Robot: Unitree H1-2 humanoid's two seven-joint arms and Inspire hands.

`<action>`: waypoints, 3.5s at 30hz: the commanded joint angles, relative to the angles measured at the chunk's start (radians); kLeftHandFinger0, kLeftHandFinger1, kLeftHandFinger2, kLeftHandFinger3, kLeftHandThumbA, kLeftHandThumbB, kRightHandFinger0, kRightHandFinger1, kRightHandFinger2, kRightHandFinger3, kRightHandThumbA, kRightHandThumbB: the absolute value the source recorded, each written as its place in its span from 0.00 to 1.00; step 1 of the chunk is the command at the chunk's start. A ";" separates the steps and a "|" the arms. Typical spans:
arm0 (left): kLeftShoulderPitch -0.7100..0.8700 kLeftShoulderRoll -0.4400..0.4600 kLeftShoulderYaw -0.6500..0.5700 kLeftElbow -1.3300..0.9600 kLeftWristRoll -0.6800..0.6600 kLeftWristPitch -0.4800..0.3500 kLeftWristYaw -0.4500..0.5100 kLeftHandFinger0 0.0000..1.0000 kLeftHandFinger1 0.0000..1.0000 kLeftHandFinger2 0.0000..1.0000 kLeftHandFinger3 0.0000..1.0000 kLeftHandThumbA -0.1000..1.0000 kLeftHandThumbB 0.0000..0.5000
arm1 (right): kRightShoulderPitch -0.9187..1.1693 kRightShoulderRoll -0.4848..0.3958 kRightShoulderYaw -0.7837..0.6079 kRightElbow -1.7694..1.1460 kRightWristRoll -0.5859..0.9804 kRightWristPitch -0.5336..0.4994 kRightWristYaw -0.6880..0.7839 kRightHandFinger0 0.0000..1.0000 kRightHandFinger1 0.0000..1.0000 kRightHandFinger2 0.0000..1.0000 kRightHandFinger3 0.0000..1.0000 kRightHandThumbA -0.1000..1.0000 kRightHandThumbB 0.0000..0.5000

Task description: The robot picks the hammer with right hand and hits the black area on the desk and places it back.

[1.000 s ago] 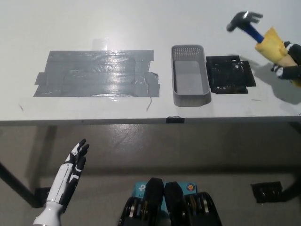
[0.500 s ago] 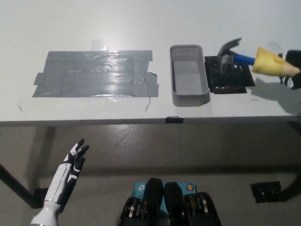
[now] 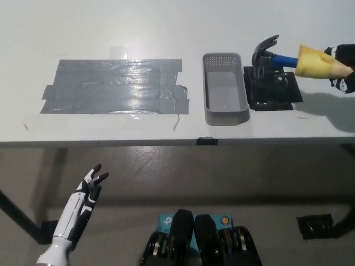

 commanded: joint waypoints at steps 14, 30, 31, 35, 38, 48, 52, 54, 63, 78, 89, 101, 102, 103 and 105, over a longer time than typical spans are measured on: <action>0.000 0.010 0.018 -0.020 -0.014 -0.034 -0.002 0.92 0.94 0.87 0.98 1.00 0.12 | -0.102 -0.024 -0.037 0.116 -0.064 -0.029 -0.062 0.07 0.59 0.92 0.92 0.00 0.21; -0.003 0.003 0.027 -0.013 -0.028 -0.094 0.001 0.96 1.00 1.00 1.00 1.00 0.11 | -0.150 -0.009 -0.342 0.236 0.066 -0.033 -0.185 0.07 0.57 0.93 1.00 0.00 0.21; -0.006 0.002 0.027 -0.010 -0.033 -0.093 -0.002 0.96 1.00 1.00 1.00 1.00 0.12 | -0.140 -0.005 -0.336 0.234 0.059 -0.027 -0.191 0.07 0.58 0.95 1.00 0.00 0.21; -0.007 0.003 0.026 -0.012 -0.026 -0.101 0.001 0.94 1.00 1.00 1.00 1.00 0.11 | -0.131 0.016 -0.295 0.277 0.047 -0.031 -0.179 0.09 0.58 0.93 1.00 0.00 0.20; -0.008 0.002 0.029 -0.012 -0.035 -0.105 0.000 0.93 1.00 1.00 1.00 1.00 0.11 | -0.120 0.026 -0.228 0.311 -0.004 -0.080 -0.197 0.17 0.69 1.00 1.00 0.00 0.22; -0.014 0.006 0.023 -0.016 -0.020 -0.092 -0.002 0.92 1.00 1.00 1.00 1.00 0.16 | -0.048 0.088 0.013 0.407 -0.138 -0.129 -0.224 0.11 0.61 0.90 0.54 0.00 0.30; -0.013 0.005 0.025 -0.024 -0.023 -0.081 -0.004 0.93 1.00 1.00 1.00 1.00 0.14 | -0.027 0.112 0.103 0.473 -0.195 -0.170 -0.270 0.11 0.60 0.89 0.48 0.00 0.39; -0.018 0.006 0.025 -0.021 -0.021 -0.082 -0.003 0.93 1.00 1.00 1.00 1.00 0.16 | -0.029 0.115 0.126 0.487 -0.209 -0.163 -0.278 0.12 0.64 0.96 0.52 0.00 0.38; -0.019 0.009 0.026 -0.022 -0.023 -0.084 -0.005 0.92 1.00 1.00 1.00 1.00 0.17 | -0.059 0.106 0.176 0.539 -0.232 -0.213 -0.336 0.00 0.58 0.95 0.77 0.00 0.34; -0.003 0.006 0.025 -0.012 -0.016 -0.095 0.001 0.94 1.00 1.00 1.00 1.00 0.12 | -0.104 0.160 -0.192 0.540 0.009 -0.153 -0.348 0.18 0.61 0.96 1.00 0.00 0.21; -0.007 0.011 0.028 -0.020 -0.012 -0.085 -0.001 0.93 1.00 1.00 1.00 1.00 0.17 | -0.096 0.286 -0.245 0.796 0.017 -0.227 -0.499 0.14 0.64 1.00 1.00 0.00 0.28; -0.013 0.011 0.031 -0.020 -0.016 -0.085 -0.002 0.88 1.00 1.00 1.00 1.00 0.15 | -0.079 0.403 -0.565 1.011 0.255 -0.213 -0.646 0.68 1.00 1.00 1.00 0.77 0.29; -0.013 0.012 0.031 -0.020 -0.014 -0.086 -0.001 0.88 1.00 1.00 1.00 1.00 0.13 | -0.078 0.406 -0.569 1.008 0.249 -0.216 -0.650 0.94 1.00 1.00 1.00 0.79 0.45; -0.012 0.014 0.033 -0.021 -0.014 -0.084 -0.001 0.88 1.00 1.00 1.00 1.00 0.13 | -0.078 0.407 -0.564 1.007 0.237 -0.229 -0.654 1.00 1.00 1.00 1.00 0.82 0.52; -0.013 0.011 0.035 -0.021 -0.023 -0.077 -0.003 0.88 1.00 1.00 1.00 1.00 0.16 | -0.077 0.405 -0.548 1.004 0.223 -0.253 -0.653 1.00 1.00 1.00 1.00 0.82 0.59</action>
